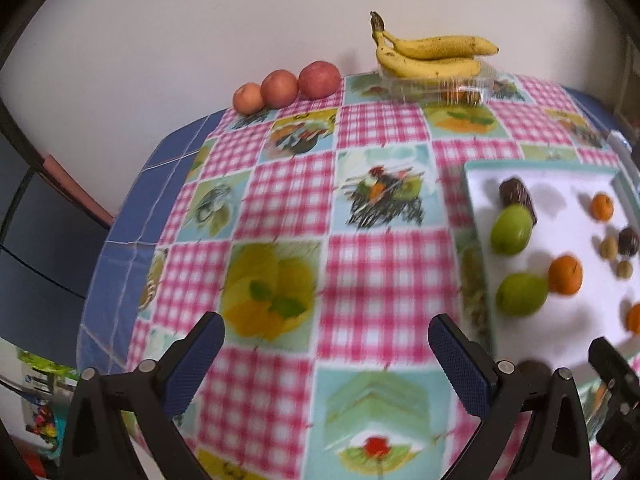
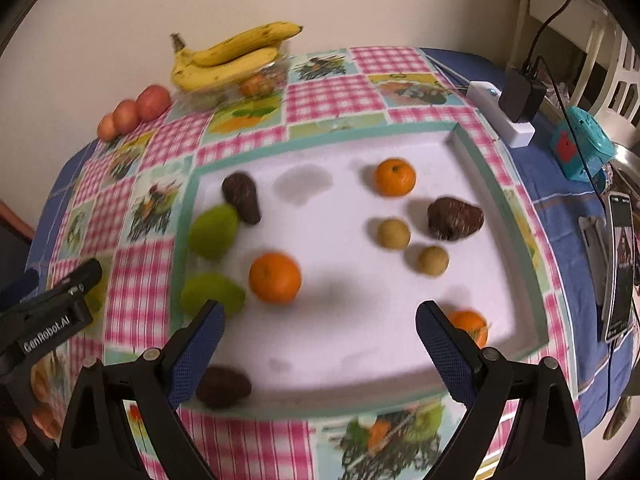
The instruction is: Organize fruits
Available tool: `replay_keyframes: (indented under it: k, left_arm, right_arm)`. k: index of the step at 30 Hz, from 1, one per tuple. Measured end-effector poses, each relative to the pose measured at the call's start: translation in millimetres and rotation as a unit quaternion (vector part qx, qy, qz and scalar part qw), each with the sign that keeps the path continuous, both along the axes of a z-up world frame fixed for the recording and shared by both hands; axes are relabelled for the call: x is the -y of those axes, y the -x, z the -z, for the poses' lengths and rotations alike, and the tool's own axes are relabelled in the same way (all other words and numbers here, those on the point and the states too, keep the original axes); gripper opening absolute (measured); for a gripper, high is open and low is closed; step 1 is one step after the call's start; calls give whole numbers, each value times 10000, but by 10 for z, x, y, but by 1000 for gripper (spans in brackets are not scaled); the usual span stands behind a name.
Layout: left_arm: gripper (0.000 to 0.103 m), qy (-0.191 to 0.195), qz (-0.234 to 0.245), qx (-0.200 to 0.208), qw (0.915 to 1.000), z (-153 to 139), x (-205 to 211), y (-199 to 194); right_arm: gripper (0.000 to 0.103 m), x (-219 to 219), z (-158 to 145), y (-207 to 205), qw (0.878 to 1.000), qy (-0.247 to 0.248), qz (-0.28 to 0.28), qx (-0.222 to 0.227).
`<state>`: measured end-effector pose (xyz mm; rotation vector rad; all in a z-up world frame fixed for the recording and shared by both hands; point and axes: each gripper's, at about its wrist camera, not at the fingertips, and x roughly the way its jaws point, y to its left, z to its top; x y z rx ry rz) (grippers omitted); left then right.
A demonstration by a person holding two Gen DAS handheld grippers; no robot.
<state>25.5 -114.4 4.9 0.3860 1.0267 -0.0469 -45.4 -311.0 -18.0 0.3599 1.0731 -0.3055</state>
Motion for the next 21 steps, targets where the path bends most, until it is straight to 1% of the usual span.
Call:
replay_keyframes:
  k: [2,8,11,15,21]
  left_arm:
    - [103,-69,-22,-47,10000,6,-81,74]
    - [103,3,28,-24,10000,-33,-289,294]
    - [103,-26,75,-30,10000,-25,-346,368]
    - [103,159,20,-248,9996,7,-436,392]
    - [103,278,-18,-322,9991,17,-488,366]
  right_arm:
    - [96,-64,11,55,10000,-4,-51,-12]
    - [96,-272,48,250,9996,165,-235,-82]
    - [96,-315,68,343,9996,133,-229,-88]
    - [96,-350,74,437,9997,75,-210,-72]
    - [96,-369,34,521,9998,113,-175,27]
